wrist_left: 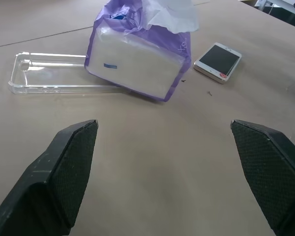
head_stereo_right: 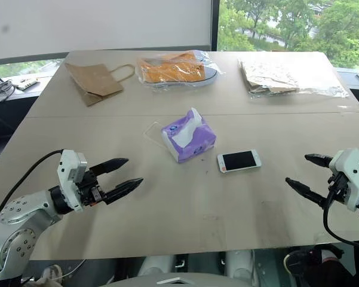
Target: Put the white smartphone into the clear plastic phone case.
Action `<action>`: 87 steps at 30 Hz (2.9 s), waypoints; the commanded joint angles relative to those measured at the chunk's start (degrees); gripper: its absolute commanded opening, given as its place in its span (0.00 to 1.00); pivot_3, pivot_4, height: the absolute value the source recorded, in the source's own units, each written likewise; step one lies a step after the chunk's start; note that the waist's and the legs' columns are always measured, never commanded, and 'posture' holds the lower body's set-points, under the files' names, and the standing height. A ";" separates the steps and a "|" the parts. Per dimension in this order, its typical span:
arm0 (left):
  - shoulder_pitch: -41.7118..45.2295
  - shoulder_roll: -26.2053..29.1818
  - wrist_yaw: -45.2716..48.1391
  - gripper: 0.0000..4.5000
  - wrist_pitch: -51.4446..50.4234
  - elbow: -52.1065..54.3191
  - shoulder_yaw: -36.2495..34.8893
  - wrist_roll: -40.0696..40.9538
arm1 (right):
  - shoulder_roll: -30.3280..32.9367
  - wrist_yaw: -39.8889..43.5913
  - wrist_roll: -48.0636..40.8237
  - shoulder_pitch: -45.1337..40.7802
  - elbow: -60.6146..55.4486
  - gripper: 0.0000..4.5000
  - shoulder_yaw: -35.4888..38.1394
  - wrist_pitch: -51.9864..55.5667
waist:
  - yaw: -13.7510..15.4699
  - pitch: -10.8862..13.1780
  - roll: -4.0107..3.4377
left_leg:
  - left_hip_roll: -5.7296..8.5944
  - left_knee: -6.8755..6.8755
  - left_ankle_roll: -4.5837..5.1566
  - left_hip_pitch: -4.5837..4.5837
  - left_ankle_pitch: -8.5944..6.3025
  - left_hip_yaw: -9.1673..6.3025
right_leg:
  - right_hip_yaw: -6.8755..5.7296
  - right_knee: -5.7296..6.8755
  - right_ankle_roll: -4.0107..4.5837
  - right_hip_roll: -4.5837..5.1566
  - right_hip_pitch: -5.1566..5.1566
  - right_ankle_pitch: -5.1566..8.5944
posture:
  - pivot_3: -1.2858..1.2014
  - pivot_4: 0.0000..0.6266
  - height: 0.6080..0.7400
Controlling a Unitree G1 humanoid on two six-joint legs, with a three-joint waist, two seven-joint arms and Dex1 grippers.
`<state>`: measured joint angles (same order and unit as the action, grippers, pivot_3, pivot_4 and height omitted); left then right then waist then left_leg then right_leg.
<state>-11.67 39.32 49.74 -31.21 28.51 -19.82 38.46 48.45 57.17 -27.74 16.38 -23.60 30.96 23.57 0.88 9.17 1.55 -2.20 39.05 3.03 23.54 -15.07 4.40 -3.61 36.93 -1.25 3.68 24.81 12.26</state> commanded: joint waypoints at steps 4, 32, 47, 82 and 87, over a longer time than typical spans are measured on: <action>12.94 0.38 -3.94 1.00 -3.34 -3.67 0.91 2.71 | -2.93 0.22 0.65 0.63 0.69 1.00 0.52 -7.13 | 0.95 0.00 -0.02 | 0.01 0.07 0.00 0.05 0.01 -0.22 | -0.19 0.00 -0.03 -0.01 -0.08 0.02 | 0.52 0.24 1.00; 61.32 -6.67 11.68 0.07 -0.51 -52.34 35.98 -23.19 | -4.71 -4.85 -14.97 4.66 -20.03 1.00 1.59 0.53 | 1.24 -0.13 -0.23 | 0.04 0.19 0.01 0.12 0.01 -0.20 | -0.20 -0.10 -0.15 -0.37 -0.12 -0.22 | 0.52 0.24 1.00; 44.93 -3.72 -19.37 0.01 -20.51 -33.27 -12.01 -3.98 | -5.65 -2.91 -12.54 -0.41 -15.48 1.00 -7.36 -3.25 | -0.47 -0.12 -0.19 | -0.02 0.19 -0.04 -0.02 0.03 -0.28 | 0.11 0.01 -0.13 -0.31 -0.14 -0.26 | 0.52 0.24 1.00; 59.54 8.70 24.46 0.98 13.95 -47.03 31.81 -21.01 | -3.72 -3.46 -9.23 -4.89 -13.00 1.00 -10.29 -3.64 | 0.55 -0.25 0.04 | 0.11 0.18 -0.01 -0.20 0.01 -0.11 | -0.05 0.03 0.18 -0.47 -0.31 -0.14 | 0.52 0.24 1.00; 66.62 2.15 33.80 0.98 32.55 -68.86 36.23 -29.00 | -4.44 -6.14 -9.75 -0.45 -17.19 1.00 -7.76 -2.87 | 0.52 -0.25 0.06 | 0.10 0.25 0.02 -0.03 0.00 -0.09 | -0.01 -0.01 0.04 -0.46 -0.20 -0.23 | 0.52 0.24 1.00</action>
<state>52.70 41.33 79.86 -4.51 -35.72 15.62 12.19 44.16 52.04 -36.79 15.30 -37.94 20.93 20.80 1.40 8.91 1.61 -2.10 39.34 3.04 23.60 -15.07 4.28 -3.66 36.90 -1.29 3.21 24.68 11.98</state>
